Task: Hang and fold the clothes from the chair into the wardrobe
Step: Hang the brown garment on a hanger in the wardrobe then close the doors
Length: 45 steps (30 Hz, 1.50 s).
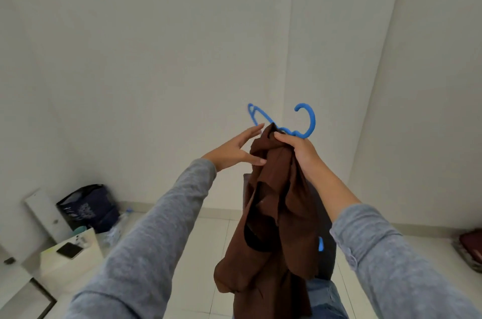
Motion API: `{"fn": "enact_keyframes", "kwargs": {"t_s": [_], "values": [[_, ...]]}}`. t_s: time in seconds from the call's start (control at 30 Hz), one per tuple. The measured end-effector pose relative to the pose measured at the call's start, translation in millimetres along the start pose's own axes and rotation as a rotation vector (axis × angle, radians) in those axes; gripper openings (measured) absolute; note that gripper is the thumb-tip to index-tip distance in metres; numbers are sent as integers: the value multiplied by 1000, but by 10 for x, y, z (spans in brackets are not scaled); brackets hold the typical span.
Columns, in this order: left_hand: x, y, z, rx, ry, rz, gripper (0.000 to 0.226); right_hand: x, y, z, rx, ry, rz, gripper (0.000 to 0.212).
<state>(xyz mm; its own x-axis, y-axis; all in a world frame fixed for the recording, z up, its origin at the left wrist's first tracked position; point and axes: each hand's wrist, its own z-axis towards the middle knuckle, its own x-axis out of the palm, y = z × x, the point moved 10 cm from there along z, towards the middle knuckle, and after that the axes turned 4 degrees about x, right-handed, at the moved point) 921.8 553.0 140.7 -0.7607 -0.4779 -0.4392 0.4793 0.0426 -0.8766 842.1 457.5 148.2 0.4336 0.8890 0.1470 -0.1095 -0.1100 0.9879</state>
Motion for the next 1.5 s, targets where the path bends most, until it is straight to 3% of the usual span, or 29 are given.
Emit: {"fn": "enact_keyframes", "kwargs": {"t_s": [0.13, 0.3, 0.57, 0.77, 0.9, 1.03, 1.27, 1.4, 1.5], "values": [[212, -170, 111, 18, 85, -57, 54, -164, 50, -60, 34, -10, 6, 10], [291, -231, 253, 27, 29, 144, 38, -379, 54, -32, 35, -115, -139, 21], [-631, -458, 152, 28, -698, -23, 13, -839, 148, -188, -279, -465, -432, 30], [-1006, -691, -22, 46, -952, -146, 11, -613, -349, -289, -284, -422, -337, 12], [-1095, -683, -47, 59, -988, -331, 10, -237, -824, -165, -41, -197, -355, 48], [-1194, -594, -191, 52, -1034, -318, 9, 32, -1111, -87, 90, -15, -255, 36], [-1601, -54, -835, -104, -1107, -77, 15, -396, -815, -6, -24, -321, -253, 14], [-1732, 206, -1046, -213, -1134, 113, 24, -613, -645, 30, -56, -412, -241, 36], [-1658, 340, -972, -307, -1051, 291, 30, -621, -629, 36, -24, -432, -195, 33]]}}
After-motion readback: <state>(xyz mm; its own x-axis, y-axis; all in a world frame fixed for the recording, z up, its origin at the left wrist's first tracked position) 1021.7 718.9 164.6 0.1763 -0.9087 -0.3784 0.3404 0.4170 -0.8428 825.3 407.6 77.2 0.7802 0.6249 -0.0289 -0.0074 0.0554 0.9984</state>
